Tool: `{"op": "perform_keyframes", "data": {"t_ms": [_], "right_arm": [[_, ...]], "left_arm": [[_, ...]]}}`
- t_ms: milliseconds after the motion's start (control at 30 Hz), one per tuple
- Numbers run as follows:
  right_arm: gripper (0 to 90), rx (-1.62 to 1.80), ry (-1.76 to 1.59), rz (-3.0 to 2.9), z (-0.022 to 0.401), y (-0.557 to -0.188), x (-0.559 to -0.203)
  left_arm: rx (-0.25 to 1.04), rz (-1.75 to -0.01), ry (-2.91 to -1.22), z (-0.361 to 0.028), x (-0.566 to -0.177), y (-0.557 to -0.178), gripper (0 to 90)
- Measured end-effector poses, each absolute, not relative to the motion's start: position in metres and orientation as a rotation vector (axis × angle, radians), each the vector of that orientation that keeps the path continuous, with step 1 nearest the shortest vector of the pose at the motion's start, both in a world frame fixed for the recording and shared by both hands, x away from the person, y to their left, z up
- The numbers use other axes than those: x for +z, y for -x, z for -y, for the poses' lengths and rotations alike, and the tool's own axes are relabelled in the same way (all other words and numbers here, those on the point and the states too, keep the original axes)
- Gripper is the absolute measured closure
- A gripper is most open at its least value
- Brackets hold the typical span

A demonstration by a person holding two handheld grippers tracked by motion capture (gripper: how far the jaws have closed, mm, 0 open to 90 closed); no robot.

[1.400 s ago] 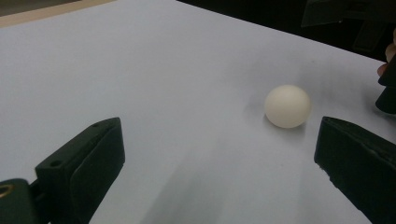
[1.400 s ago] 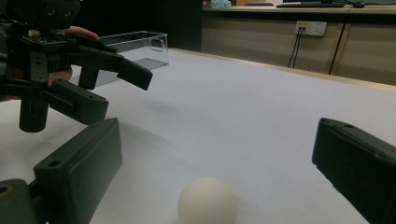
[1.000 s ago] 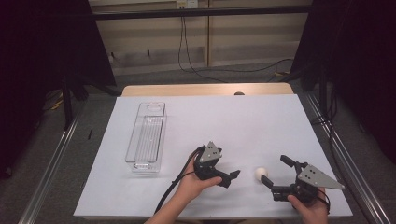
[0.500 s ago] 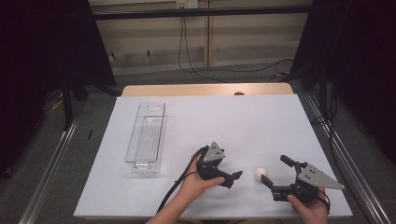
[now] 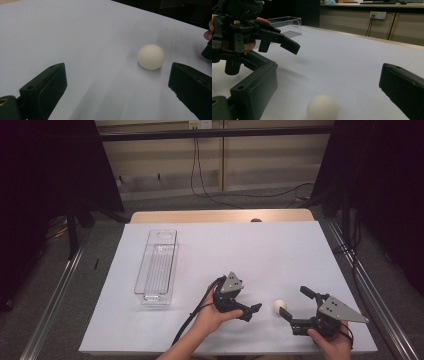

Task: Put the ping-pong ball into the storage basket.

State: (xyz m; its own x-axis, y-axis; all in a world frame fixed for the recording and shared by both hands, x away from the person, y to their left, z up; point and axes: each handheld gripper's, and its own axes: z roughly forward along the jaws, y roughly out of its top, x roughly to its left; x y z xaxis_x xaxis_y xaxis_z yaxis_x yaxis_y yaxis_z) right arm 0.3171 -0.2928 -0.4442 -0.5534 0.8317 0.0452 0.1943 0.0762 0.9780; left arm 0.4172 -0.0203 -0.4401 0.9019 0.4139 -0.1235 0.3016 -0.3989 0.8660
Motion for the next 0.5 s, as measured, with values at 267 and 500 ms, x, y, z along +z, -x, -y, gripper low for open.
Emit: {"op": "perform_keyframes", "data": {"t_ms": [267,500], "right_arm": [[1.1,1.509,-1.011,-1.813,0.293,-0.317,-0.444],[1.1,1.509,-1.007,-1.812,0.293,-0.317,-0.444]], "left_arm": [[0.125,-0.51,-2.027,0.026,-0.438,-0.418,2.0],[0.104,-0.492,-2.059,0.033,-0.438,-0.418,2.0]]}}
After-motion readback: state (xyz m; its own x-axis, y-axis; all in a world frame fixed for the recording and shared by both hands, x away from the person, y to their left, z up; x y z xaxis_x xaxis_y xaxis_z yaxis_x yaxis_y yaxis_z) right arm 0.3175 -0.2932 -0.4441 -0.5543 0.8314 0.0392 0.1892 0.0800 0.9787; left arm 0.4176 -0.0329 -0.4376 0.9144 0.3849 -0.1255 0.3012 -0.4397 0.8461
